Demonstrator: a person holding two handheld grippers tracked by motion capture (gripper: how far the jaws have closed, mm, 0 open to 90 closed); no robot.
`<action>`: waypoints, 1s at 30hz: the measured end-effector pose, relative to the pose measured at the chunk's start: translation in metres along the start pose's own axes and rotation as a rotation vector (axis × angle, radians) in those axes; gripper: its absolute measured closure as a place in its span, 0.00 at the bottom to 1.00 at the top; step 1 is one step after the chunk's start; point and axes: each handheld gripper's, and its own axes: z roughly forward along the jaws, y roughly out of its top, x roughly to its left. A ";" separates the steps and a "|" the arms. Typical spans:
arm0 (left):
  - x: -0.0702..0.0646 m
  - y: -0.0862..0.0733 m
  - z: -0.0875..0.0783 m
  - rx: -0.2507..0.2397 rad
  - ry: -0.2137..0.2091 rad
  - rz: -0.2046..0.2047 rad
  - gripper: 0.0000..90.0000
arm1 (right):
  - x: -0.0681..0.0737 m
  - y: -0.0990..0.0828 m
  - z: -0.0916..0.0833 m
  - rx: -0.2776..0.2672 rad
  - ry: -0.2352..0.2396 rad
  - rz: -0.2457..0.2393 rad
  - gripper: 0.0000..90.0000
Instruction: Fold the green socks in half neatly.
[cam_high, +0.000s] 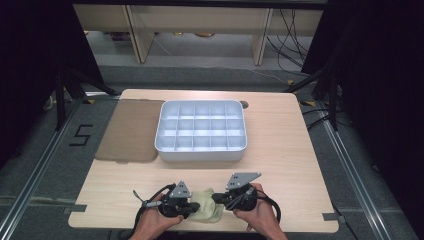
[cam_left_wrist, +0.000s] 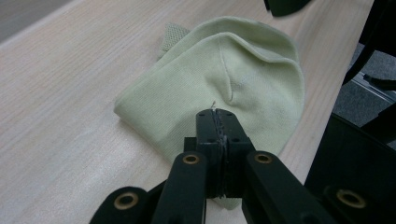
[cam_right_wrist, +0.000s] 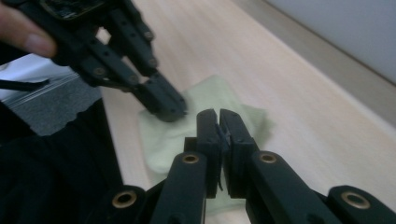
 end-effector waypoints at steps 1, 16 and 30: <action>0.000 0.000 0.000 -0.006 -0.002 -0.008 0.98 | 0.004 0.000 0.003 0.005 0.012 0.002 0.97; 0.001 0.000 -0.001 -0.006 0.002 0.004 0.97 | 0.003 -0.016 0.016 0.138 -0.031 -0.024 0.98; 0.010 0.010 -0.013 -0.071 0.039 -0.002 0.94 | -0.003 -0.013 -0.001 0.092 -0.072 -0.009 0.97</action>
